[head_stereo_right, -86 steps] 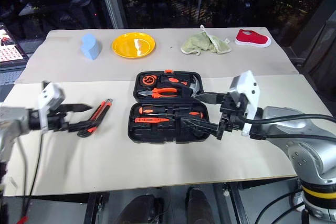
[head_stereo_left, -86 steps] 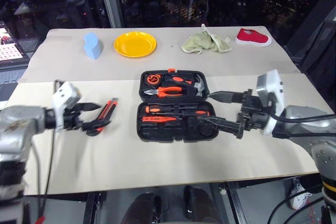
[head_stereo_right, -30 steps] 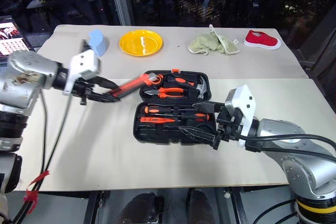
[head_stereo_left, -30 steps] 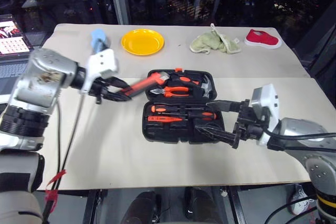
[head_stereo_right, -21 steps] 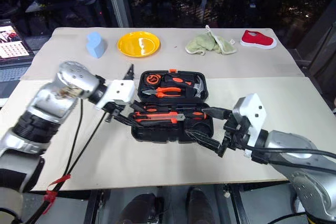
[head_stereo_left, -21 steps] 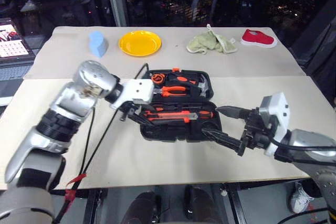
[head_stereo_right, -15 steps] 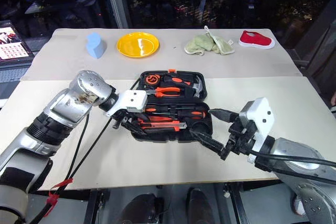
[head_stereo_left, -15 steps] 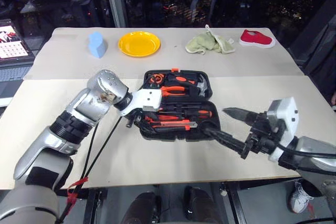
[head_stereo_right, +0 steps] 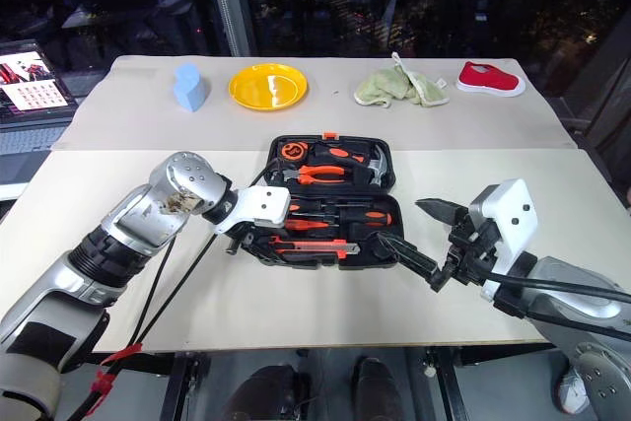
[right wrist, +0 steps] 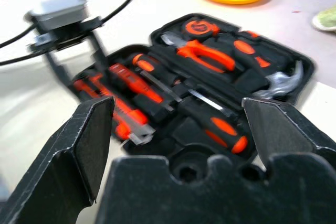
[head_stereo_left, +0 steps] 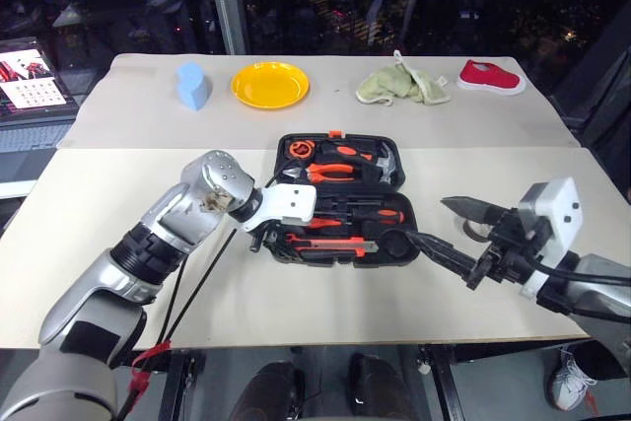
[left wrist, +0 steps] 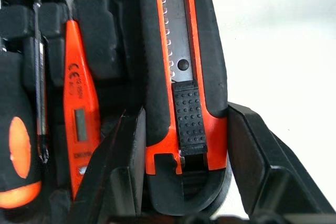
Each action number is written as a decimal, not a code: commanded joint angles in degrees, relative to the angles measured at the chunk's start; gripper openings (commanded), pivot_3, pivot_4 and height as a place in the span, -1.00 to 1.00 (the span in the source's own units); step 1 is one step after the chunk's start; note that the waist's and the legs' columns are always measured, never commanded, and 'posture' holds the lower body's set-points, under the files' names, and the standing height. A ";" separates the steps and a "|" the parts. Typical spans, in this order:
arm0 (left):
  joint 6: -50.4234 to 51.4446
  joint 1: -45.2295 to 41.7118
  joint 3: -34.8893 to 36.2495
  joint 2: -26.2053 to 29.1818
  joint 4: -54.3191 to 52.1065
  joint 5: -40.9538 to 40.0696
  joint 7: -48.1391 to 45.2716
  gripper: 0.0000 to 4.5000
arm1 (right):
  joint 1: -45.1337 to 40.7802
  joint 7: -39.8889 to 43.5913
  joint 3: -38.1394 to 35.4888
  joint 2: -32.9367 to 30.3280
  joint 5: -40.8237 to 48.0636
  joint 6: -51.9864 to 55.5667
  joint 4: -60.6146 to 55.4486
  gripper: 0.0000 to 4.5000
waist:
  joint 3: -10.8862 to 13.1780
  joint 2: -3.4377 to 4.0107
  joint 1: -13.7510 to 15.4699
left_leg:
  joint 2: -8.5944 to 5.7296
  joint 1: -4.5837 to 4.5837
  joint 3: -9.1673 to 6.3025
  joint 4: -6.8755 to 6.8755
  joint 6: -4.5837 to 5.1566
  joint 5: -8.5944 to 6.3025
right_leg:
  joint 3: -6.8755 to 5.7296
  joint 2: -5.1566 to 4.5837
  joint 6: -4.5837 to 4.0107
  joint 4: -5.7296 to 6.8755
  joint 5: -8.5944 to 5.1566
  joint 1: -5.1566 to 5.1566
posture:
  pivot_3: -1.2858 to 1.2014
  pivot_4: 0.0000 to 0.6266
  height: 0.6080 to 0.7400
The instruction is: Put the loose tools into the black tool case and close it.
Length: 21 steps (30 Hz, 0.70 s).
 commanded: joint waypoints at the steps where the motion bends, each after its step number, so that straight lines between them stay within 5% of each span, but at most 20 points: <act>1: -1.61 -0.04 -1.63 -0.23 2.04 2.68 0.64 -0.22 | 0.05 2.19 -2.48 -1.37 1.73 -1.30 -1.30 1.00 | 0.00 0.01 -0.06 | 0.01 0.07 -0.01 0.00 0.03 -0.02 | -0.01 0.00 0.17 -0.02 -0.11 0.07 | 0.03 -0.52 1.00; 13: 0.01 -1.77 -1.62 -1.69 1.68 3.69 -0.40 -0.22 | 2.06 2.07 -1.21 -0.74 2.12 -1.55 -3.58 1.00 | 0.00 0.00 -0.04 | 0.00 0.17 -0.01 -0.04 0.07 -0.07 | 0.03 -0.08 0.05 0.00 -0.04 0.10 | 0.03 -0.52 1.00; 14: 0.26 -1.95 -1.21 -1.55 1.65 3.53 -0.40 0.22 | 2.07 2.03 -1.18 -0.76 2.08 -1.59 -3.61 1.00 | 0.00 0.00 -0.04 | 0.00 0.17 0.00 -0.03 0.07 -0.07 | 0.03 -0.17 0.05 -0.01 -0.05 0.11 | 0.03 -0.52 1.00; 16: 1.57 -2.24 -0.17 -1.17 1.02 2.48 -1.07 0.54 | 2.26 2.04 -1.11 -0.66 1.95 -1.72 -3.64 1.00 | 0.00 0.00 -0.19 | 0.00 0.16 0.00 -0.04 0.08 -0.07 | 0.00 -0.34 0.08 -0.01 -0.06 0.10 | 0.03 -0.52 1.00; 19: 3.29 -2.69 2.47 -0.21 -0.86 -0.13 -2.68 0.99 | 2.64 2.07 -0.77 -0.37 1.80 -1.83 -3.78 1.00 | 0.01 -0.02 -0.55 | -0.01 0.15 0.00 -0.12 0.08 -0.07 | -0.01 -0.33 0.06 0.00 -0.07 0.03 | 0.03 -0.52 1.00; 21: 5.42 -3.45 4.11 0.21 -2.33 -1.72 -3.02 0.99 | 2.95 2.01 -0.15 -0.07 1.82 -1.86 -4.07 1.00 | 0.02 -0.02 -0.68 | -0.01 0.05 -0.02 -0.14 0.06 -0.07 | -0.02 -0.31 0.01 0.01 -0.07 -0.08 | 0.03 -0.52 1.00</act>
